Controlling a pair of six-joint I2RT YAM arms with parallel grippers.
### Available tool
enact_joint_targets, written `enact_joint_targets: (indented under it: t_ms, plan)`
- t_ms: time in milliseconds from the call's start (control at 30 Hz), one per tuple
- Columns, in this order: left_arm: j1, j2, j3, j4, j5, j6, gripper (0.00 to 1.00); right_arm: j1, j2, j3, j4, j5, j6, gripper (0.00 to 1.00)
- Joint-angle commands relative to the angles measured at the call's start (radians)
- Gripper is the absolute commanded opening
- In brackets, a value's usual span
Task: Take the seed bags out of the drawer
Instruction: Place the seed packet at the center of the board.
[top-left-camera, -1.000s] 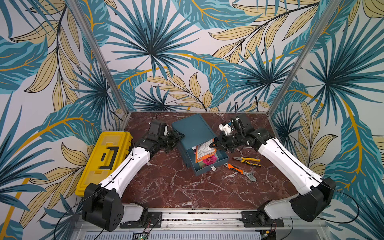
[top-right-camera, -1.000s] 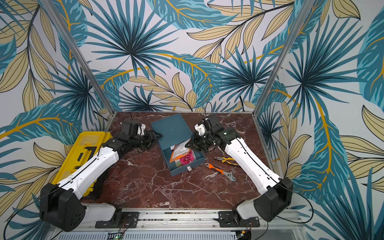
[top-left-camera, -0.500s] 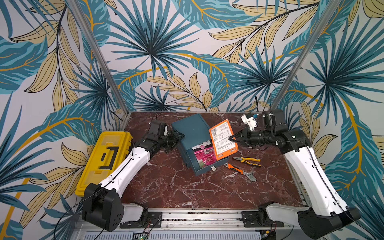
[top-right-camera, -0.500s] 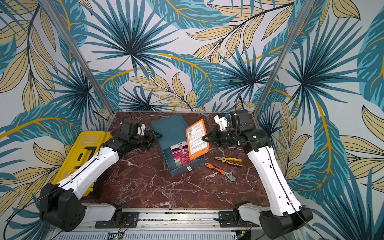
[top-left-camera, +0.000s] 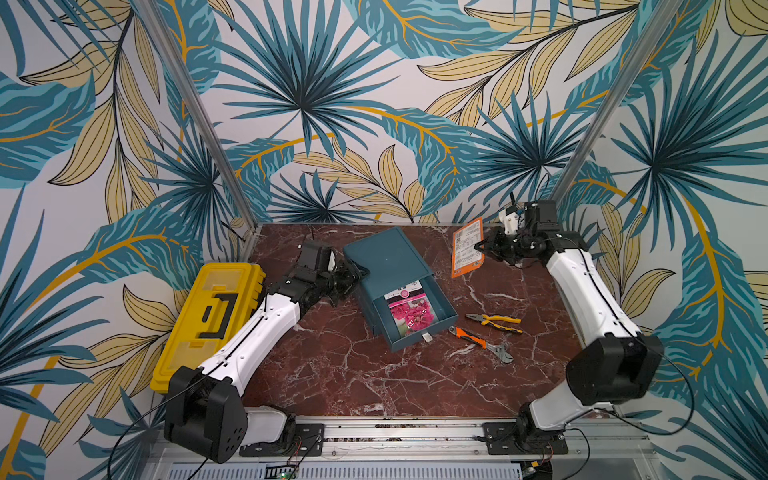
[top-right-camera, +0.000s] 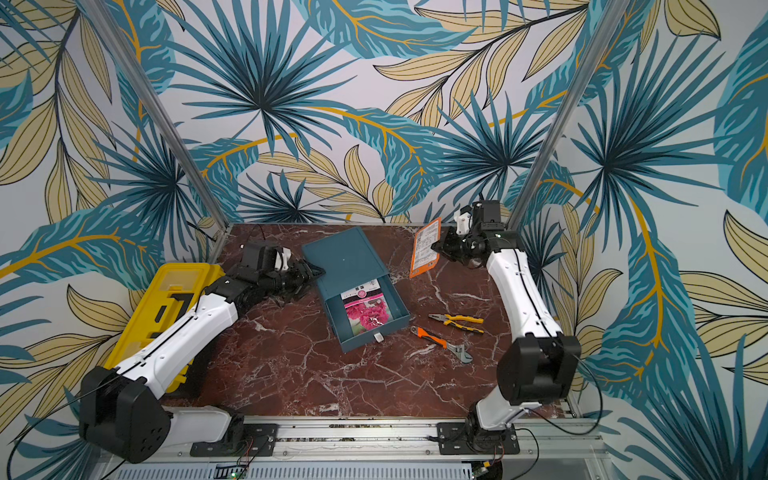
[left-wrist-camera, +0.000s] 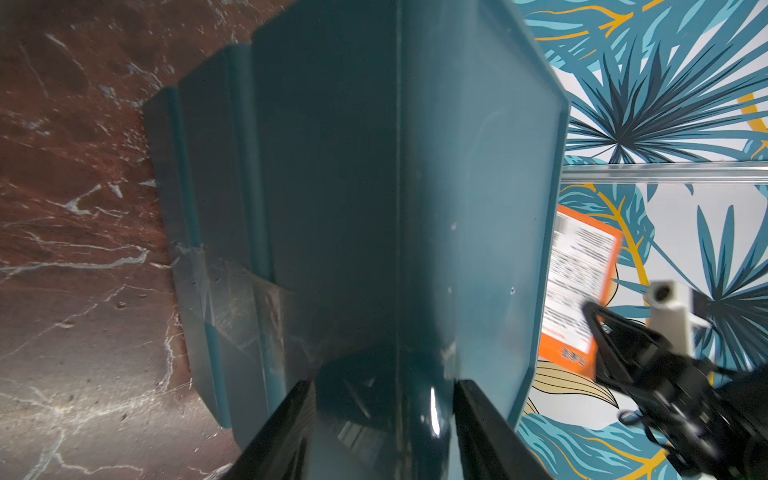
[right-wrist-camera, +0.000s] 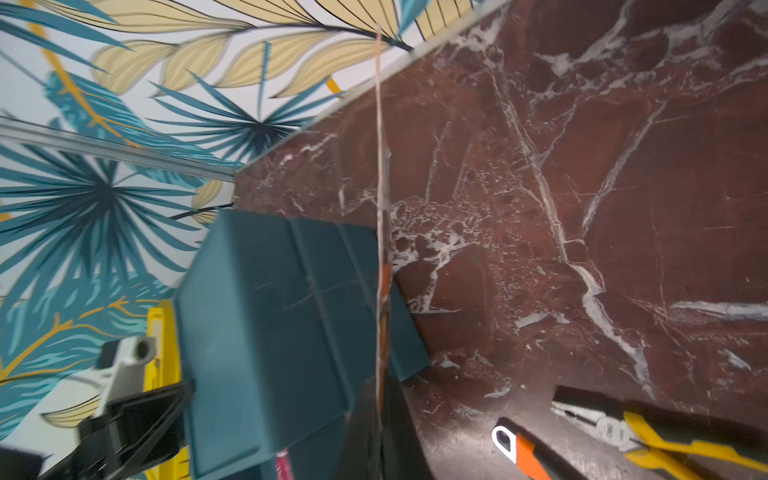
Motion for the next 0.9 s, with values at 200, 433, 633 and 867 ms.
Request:
enact_joint_targets:
  t_ms: [200,433,633,867]
  plan:
    - [-0.009,0.020,-0.012,-0.129,-0.028,0.000,0.57,-0.003,0.298,0.101,-0.005,-0.049,-0.075,0.00]
    - [-0.008,-0.016,-0.021,-0.150,-0.043,-0.015,0.57,-0.003,0.441,0.192,-0.136,0.083,-0.163,0.01]
    - [-0.007,-0.028,-0.029,-0.163,-0.046,-0.021,0.57,-0.004,0.528,0.308,-0.258,0.273,-0.216,0.18]
    - [-0.009,-0.028,-0.010,-0.198,-0.050,0.003,0.60,-0.006,0.481,0.342,-0.300,0.468,-0.209,0.51]
